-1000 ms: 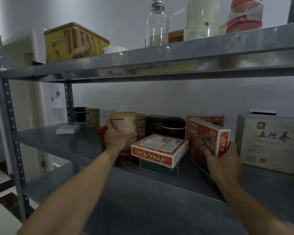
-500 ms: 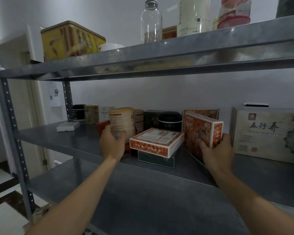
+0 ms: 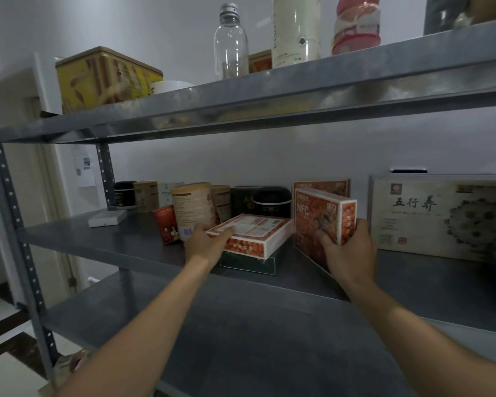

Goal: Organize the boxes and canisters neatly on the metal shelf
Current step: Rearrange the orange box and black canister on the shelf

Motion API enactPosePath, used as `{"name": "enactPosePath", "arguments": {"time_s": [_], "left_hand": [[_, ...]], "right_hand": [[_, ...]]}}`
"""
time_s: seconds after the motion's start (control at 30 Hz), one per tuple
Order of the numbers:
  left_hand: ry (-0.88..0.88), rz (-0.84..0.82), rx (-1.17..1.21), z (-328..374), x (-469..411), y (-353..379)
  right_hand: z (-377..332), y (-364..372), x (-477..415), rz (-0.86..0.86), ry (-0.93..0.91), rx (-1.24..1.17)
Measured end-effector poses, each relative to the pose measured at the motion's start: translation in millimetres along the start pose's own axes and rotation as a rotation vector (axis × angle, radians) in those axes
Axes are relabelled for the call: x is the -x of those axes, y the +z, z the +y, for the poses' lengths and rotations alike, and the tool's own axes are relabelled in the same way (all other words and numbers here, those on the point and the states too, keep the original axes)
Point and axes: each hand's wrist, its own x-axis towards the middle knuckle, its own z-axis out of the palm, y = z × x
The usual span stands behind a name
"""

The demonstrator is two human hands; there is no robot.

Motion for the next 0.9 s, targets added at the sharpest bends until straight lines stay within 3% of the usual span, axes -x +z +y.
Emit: {"name": "enactPosePath", "arguments": {"time_s": [0.2, 0.4, 0.6, 0.9], "left_hand": [[-0.184, 0.005, 0.068, 8, 0, 2], [-0.145, 0.151, 0.239, 16, 11, 12], [0.059, 0.221, 0.221, 41, 32, 22], [0.425, 0.136, 0.145, 59, 66, 66]], "right_hand": [[0, -6, -1, 0.003, 0.018, -0.013], [4, -23, -5, 0.015, 0.032, -0.013], [9, -42, -9, 0.049, 0.051, 0.006], [16, -75, -15, 0.112, 0.063, 0.046]]}}
